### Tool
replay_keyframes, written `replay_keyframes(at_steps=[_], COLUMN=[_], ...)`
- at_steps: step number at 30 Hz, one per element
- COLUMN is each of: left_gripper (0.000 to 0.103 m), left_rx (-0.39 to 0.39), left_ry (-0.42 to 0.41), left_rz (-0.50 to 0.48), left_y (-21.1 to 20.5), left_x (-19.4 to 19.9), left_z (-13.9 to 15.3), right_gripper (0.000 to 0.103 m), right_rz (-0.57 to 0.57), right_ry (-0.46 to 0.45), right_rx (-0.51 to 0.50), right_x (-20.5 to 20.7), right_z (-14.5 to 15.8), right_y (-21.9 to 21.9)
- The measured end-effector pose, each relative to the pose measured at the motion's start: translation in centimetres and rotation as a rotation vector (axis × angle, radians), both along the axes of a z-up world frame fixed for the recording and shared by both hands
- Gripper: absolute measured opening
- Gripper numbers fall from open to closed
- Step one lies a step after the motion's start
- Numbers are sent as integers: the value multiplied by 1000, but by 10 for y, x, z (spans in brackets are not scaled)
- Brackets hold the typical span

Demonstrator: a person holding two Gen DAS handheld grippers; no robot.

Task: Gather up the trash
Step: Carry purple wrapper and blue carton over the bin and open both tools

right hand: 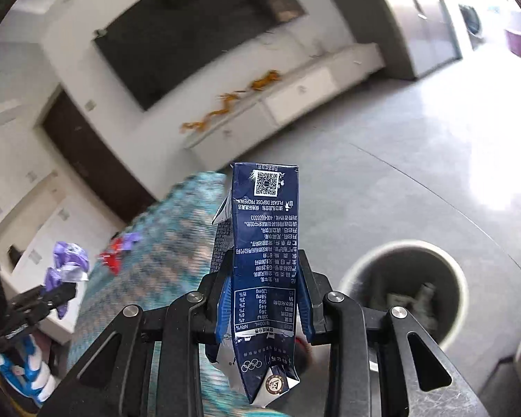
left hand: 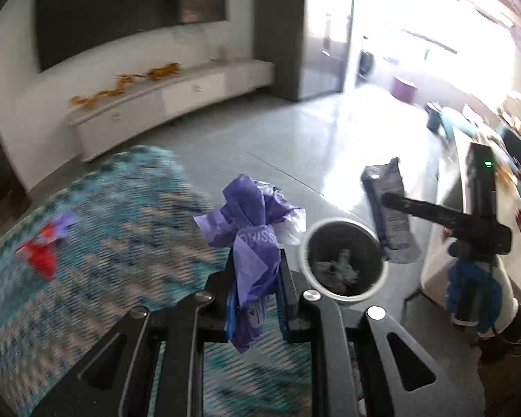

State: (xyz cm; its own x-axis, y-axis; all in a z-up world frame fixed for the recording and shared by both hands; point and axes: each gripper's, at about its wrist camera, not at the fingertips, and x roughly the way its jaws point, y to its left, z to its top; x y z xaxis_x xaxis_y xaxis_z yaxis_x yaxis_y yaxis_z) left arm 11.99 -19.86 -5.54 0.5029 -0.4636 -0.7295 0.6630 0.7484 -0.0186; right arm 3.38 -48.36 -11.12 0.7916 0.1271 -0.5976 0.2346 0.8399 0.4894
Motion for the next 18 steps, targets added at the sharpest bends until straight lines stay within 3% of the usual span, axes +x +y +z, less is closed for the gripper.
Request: replay_keyframes(at_steps=[4,9,15,18], left_gripper=[17,20,21,28], left_rx=[61,104,82,67], left_ry=[32,103,232,278], left_rz=[-91,-150,-173,-173], left_y=[-70,-128,-176,-193], left_x=[4,14,35,43], left_z=[-28,-64,-101,-113], right_gripper=[32,32,34,34], right_rz=[-72,-127,-177,-195], right_ry=[85,171,254,282], right_rx=[5,16,38,46], right_x=[-3,-2,8,17], right_z=[-38,-78,-116,-132], right_y=[-33,-65,-94,-103])
